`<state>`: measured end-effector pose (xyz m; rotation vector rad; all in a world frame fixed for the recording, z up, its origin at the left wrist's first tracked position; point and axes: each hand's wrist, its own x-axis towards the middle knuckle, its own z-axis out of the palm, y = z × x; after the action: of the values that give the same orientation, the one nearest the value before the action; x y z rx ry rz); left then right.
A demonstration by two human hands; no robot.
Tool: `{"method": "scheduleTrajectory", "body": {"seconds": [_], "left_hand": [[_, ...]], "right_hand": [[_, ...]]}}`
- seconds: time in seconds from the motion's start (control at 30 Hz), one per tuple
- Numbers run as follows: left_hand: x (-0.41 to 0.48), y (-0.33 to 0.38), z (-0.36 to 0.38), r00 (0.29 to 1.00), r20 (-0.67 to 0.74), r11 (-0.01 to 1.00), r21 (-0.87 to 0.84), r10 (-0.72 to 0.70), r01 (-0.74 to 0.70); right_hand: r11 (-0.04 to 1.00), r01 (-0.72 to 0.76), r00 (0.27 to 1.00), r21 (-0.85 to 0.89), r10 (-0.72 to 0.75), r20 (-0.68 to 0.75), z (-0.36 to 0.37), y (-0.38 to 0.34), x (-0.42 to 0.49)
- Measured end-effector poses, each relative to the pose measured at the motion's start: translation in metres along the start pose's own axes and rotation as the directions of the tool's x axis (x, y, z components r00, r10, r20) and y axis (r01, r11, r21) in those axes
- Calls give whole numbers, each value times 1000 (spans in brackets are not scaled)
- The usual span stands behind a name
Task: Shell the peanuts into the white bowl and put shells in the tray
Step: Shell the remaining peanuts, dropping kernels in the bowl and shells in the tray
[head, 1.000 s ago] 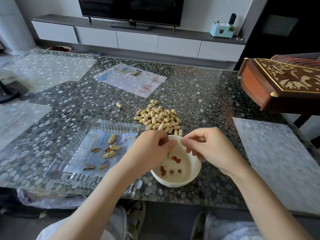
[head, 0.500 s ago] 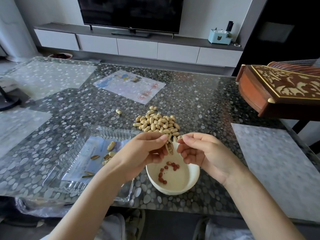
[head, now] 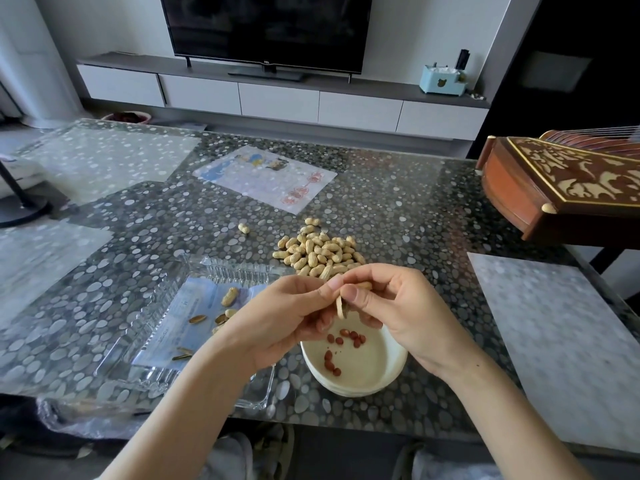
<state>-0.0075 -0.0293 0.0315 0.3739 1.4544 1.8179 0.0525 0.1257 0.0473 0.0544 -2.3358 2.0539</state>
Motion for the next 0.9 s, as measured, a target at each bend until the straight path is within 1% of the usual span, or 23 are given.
{"method": "scheduleTrajectory", "body": {"seconds": [0.07, 0.13, 0.23, 0.33, 0.47, 0.6, 0.67, 0.73, 0.77, 0.83, 0.87, 0.9], "left_hand": [[-1, 1, 0, 999, 50, 999, -45, -7, 10], [-1, 2, 1, 997, 81, 993, -114, -8, 18], [-1, 3, 3, 994, 106, 986, -165, -4, 21], [-1, 4, 4, 994, 109, 988, -153, 8, 9], [0, 5, 8, 994, 102, 995, -98, 29, -19], [0, 5, 7, 995, 89, 998, -46, 50, -46], [-3, 7, 1, 997, 56, 998, -40, 52, -50], [-10, 10, -11, 999, -20, 998, -24, 50, -50], [-15, 12, -20, 996, -75, 999, 17, 48, -47], [-24, 14, -38, 975, -218, 985, 170, 30, 7], [-29, 13, -48, 952, -306, 958, 280, 31, 59], [-32, 11, -57, 921, -386, 909, 399, 46, 122]], "right_hand": [[1000, 6, 1000, 9, -6, -16, 0, 0, -1], [998, 0, 999, 61, 2, -40, 0, 1, 0], [978, -62, 998, 200, 67, -14, -1, 6, 2], [915, -149, 988, 374, 147, 35, -3, 6, 3], [822, -212, 976, 528, 199, 83, -5, 6, 4], [734, -264, 963, 626, 240, 124, -3, 7, 7], [703, -292, 955, 648, 253, 155, 4, 4, 12], [731, -302, 953, 613, 253, 168, 17, 2, 20], [770, -303, 953, 562, 252, 168, 25, 1, 26], [877, -299, 954, 377, 262, 148, 41, 3, 38], [927, -281, 958, 250, 257, 123, 50, 4, 43], [960, -255, 965, 112, 245, 92, 57, 6, 47]]}}
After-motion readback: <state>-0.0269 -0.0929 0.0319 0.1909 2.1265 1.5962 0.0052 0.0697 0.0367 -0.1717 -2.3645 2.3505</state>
